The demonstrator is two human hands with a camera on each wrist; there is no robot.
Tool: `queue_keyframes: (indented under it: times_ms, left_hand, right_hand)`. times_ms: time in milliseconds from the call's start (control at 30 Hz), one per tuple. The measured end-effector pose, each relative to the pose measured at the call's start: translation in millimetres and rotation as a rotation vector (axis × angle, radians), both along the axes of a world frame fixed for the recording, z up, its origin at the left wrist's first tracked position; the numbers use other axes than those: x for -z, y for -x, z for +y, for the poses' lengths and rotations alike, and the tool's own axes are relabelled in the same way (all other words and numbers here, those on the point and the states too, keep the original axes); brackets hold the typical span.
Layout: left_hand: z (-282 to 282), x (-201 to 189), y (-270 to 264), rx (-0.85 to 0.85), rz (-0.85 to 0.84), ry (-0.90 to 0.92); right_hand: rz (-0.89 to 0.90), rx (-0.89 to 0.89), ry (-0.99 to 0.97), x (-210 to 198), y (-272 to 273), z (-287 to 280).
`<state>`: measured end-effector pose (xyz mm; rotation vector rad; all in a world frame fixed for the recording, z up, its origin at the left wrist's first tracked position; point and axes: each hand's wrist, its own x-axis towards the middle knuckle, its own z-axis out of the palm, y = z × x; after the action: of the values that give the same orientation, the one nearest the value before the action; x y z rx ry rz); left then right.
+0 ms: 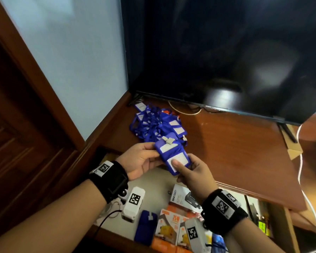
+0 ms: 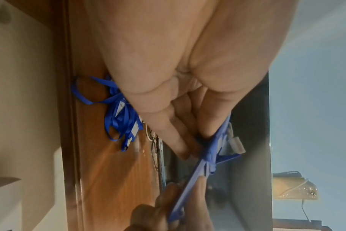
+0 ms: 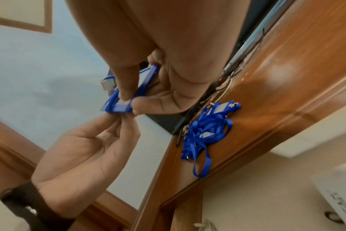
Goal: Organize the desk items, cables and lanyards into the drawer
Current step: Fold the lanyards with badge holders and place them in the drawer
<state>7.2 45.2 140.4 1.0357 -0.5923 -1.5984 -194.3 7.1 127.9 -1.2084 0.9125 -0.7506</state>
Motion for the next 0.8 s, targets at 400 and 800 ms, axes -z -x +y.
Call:
queue_keyframes:
  times_ms: [400, 800]
  left_hand:
    - [30.5, 95.5, -32.7, 0.312, -0.919, -0.172]
    - [66.1, 192.1, -35.0, 0.756, -1.360, -0.536]
  right_hand:
    - [0.905, -0.448, 0.213, 77.7, 6.5, 21.8]
    - [1.007, -0.407, 0.338, 85.5, 21.1, -9.8]
